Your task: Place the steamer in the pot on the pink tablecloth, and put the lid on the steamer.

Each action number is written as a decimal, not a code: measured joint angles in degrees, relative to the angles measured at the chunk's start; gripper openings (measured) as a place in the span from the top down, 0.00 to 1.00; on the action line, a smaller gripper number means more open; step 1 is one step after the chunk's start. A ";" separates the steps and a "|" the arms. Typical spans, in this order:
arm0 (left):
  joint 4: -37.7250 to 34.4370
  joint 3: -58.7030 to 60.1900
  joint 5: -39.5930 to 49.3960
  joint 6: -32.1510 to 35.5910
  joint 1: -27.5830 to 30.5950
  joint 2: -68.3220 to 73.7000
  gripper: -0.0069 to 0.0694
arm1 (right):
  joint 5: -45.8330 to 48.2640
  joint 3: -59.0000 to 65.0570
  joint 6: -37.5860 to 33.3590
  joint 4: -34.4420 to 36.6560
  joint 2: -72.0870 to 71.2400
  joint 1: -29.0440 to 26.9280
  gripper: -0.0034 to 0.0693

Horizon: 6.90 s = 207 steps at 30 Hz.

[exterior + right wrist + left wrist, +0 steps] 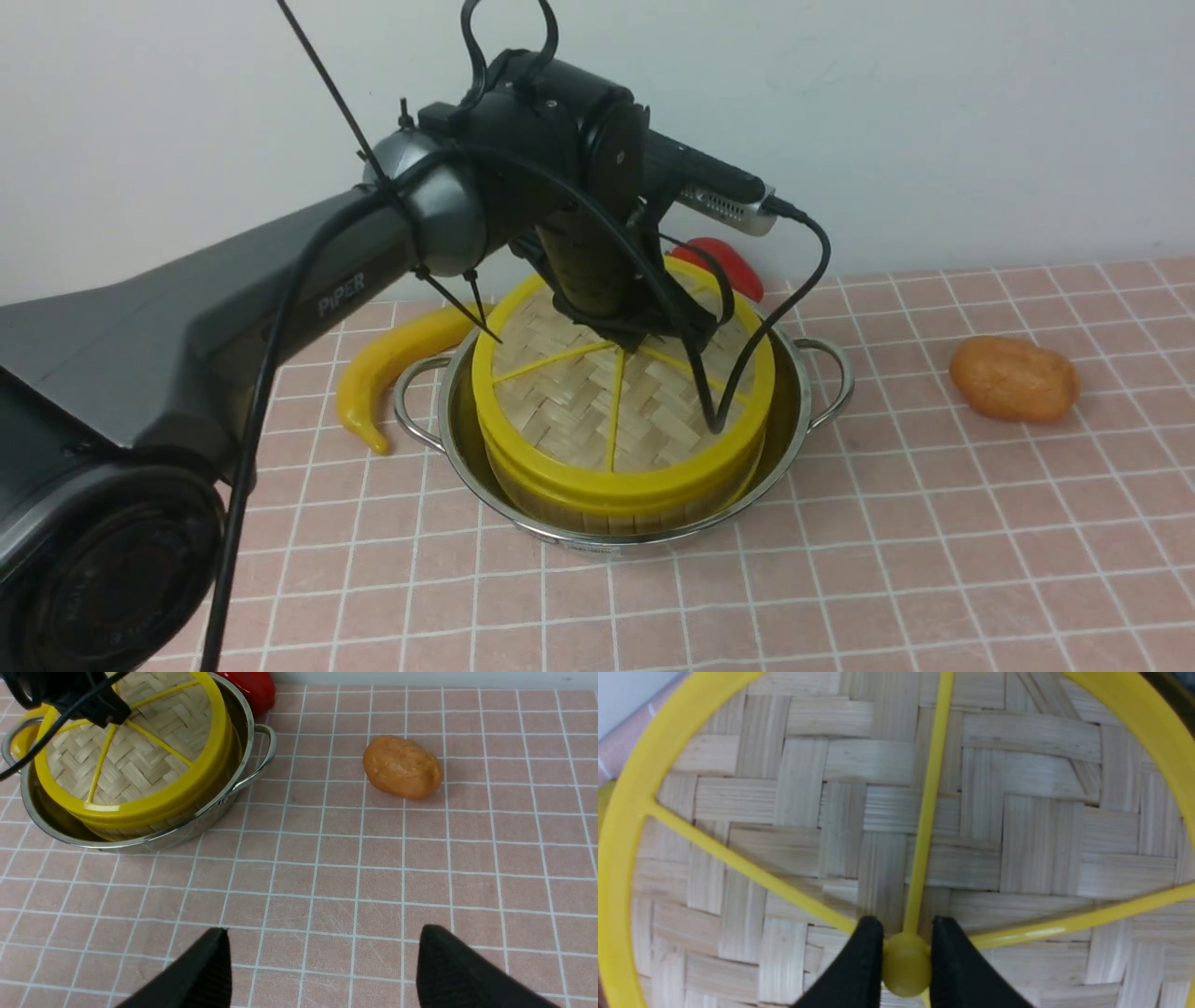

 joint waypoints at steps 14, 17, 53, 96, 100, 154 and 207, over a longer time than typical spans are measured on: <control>1.34 -0.40 -0.19 -0.89 -0.06 1.52 0.76 | 0.00 0.00 0.00 0.02 0.00 0.00 0.25; 1.77 -0.40 -0.19 -1.62 -0.18 1.52 0.76 | 0.00 0.00 0.00 0.02 0.00 0.00 0.25; 2.46 -0.89 1.26 -3.00 -0.34 2.12 0.58 | 0.00 0.00 0.06 1.44 0.00 0.00 0.25; -5.98 27.63 0.67 1.94 -0.29 -46.45 0.94 | -18.69 24.22 1.48 -15.00 -23.10 0.00 0.97; -9.50 38.02 -7.50 2.01 -0.29 -55.89 0.94 | -18.69 24.22 1.48 -15.00 -23.10 0.00 0.96; -4.15 108.26 -46.41 -2.00 32.95 -118.67 0.87 | -18.59 24.22 1.48 -14.60 -23.10 0.00 0.73; -4.09 108.26 -46.30 -1.96 32.95 -118.67 0.72 | -50.42 55.28 3.01 -13.55 -32.41 -24.82 0.62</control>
